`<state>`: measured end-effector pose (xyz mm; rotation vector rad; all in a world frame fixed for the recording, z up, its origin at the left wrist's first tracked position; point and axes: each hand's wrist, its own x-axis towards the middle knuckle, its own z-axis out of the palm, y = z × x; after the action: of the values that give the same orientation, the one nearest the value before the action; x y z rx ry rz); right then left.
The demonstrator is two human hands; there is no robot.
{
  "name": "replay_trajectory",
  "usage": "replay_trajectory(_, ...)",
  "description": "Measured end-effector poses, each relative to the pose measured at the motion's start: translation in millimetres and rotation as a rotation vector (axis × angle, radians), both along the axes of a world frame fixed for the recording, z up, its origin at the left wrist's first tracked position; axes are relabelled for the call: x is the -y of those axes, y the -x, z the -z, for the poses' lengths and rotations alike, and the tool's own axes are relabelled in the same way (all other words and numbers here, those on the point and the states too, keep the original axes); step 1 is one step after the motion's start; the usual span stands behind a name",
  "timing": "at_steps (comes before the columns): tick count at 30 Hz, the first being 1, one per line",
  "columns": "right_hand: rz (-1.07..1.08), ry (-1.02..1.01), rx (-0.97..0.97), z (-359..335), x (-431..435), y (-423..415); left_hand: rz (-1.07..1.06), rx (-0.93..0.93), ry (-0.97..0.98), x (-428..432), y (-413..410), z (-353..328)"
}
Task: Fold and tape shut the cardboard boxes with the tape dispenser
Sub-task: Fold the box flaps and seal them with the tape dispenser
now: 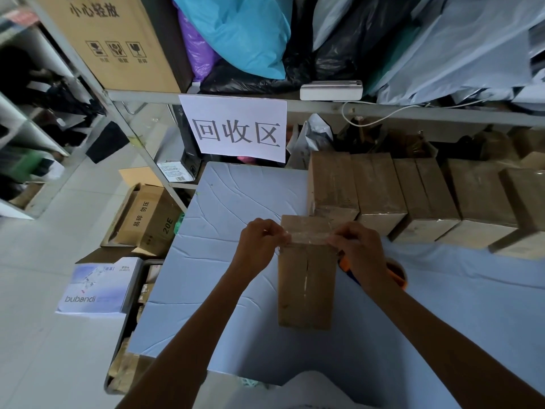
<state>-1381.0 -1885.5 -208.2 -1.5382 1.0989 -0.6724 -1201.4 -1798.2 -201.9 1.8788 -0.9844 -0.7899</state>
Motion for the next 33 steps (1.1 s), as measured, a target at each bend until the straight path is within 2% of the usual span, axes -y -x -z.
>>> replay_trajectory(5, 0.046, -0.013, -0.135, 8, -2, -11, -0.003, 0.043, -0.047, 2, 5, -1)
replay_trajectory(11, 0.02, 0.046, -0.268, 9, 4, -19, -0.09, -0.13, -0.134, 8, 5, -1)
replay_trajectory(14, 0.067, -0.001, -0.222, 8, 1, -20, -0.137, -0.403, -0.095, 9, 5, -4)
replay_trajectory(16, 0.134, -0.003, -0.177, 7, -3, -23, -0.177, -0.359, -0.144, 12, 9, -1)
replay_trajectory(18, 0.167, -0.107, -0.147, 5, -3, -25, -0.201, -0.249, -0.215, 14, 14, 2)
replay_trajectory(20, 0.158, -0.219, -0.173, 2, -1, -28, -0.186, -0.187, -0.259, 13, 21, 6)
replay_trajectory(23, 0.146, -0.238, -0.233, 1, -1, -34, -0.176, -0.157, -0.275, 12, 22, 7)
replay_trajectory(27, 0.133, -0.347, -0.234, 3, 6, -33, -0.18, -0.292, -0.218, 10, 9, 2)
replay_trajectory(30, 0.074, -0.501, -0.077, 3, 13, -20, -0.181, -0.411, -0.203, 10, 5, 0)
replay_trajectory(33, 0.032, -0.524, -0.048, 3, 16, -14, -0.184, -0.401, -0.197, 13, 8, 1)
